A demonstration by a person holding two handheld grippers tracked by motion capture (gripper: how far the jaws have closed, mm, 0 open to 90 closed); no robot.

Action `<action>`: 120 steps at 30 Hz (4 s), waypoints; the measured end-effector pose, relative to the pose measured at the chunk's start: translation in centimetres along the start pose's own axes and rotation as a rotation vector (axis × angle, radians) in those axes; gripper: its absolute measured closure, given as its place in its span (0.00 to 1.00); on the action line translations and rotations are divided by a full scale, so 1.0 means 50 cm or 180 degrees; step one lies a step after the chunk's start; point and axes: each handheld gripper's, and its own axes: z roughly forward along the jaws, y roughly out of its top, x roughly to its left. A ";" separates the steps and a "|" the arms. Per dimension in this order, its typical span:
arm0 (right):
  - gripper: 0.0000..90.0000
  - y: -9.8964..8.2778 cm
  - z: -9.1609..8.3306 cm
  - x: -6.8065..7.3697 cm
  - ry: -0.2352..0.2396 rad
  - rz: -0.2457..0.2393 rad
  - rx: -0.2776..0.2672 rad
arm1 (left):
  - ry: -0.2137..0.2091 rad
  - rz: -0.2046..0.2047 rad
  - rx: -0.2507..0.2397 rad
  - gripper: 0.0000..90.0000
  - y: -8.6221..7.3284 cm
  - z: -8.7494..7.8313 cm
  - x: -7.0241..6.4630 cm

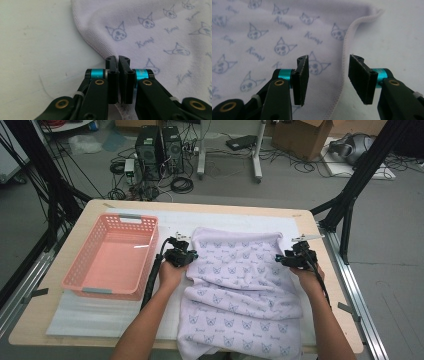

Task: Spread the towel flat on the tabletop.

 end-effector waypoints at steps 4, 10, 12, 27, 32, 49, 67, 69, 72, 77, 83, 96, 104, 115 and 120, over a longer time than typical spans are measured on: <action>0.55 0.001 0.007 0.007 0.0032 -0.0044 0.0026 | 0.0162 -0.0336 -0.0295 0.97 0.020 -0.010 0.032; 0.51 -0.003 0.022 0.015 0.0049 -0.0070 0.0185 | 0.0114 -0.0383 -0.0305 0.85 0.020 -0.006 0.045; 0.55 -0.003 0.025 0.014 0.0045 -0.0039 0.0152 | 0.0033 -0.0437 -0.0234 0.68 0.017 -0.004 0.046; 0.86 -0.004 0.032 -0.040 -0.0754 0.0386 -0.0433 | -0.0487 -0.0227 0.0031 0.49 0.001 -0.022 0.005; 0.67 0.001 0.001 -0.034 -0.0679 0.0425 -0.0525 | -0.0702 -0.0129 0.0107 0.45 -0.008 -0.015 -0.029; 0.61 0.015 -0.051 0.003 -0.0300 0.0263 -0.0642 | 0.0271 -0.0051 -0.0300 0.97 0.016 -0.016 -0.010; 0.57 -0.039 -0.058 0.026 0.0114 0.0131 -0.0504 | -0.0384 -0.0103 -0.0220 0.44 -0.034 -0.066 -0.007; 0.56 -0.055 -0.057 0.030 0.0138 0.0111 -0.0468 | -0.0425 -0.0086 -0.0204 0.43 -0.042 -0.074 -0.009; 0.54 -0.073 -0.060 0.037 0.0140 0.0102 -0.0425 | -0.0483 -0.0086 -0.0174 0.41 -0.054 -0.084 -0.011; 0.52 -0.095 -0.079 0.047 0.0143 0.0082 -0.0433 | -0.0610 -0.0036 0.0012 0.38 -0.072 -0.095 -0.020; 0.52 -0.108 -0.069 0.057 0.0179 0.0009 -0.0192 | -0.0562 0.0195 0.0067 0.45 -0.086 -0.089 -0.045; 0.90 -0.069 -0.022 0.048 -0.0152 0.0004 -0.0389 | -0.0045 -0.0131 -0.0191 0.96 -0.045 -0.066 -0.009; 0.90 -0.007 0.015 0.042 -0.0431 0.0102 -0.0652 | 0.0136 -0.0402 -0.0400 0.96 -0.016 -0.035 0.028; 0.61 -0.008 0.014 0.049 -0.0448 0.0090 -0.0603 | -0.0246 -0.0288 -0.0161 0.47 -0.033 -0.051 0.013; 0.56 -0.015 -0.024 0.047 -0.0242 0.0174 -0.0654 | -0.0370 -0.0197 -0.0122 0.46 -0.055 -0.072 -0.001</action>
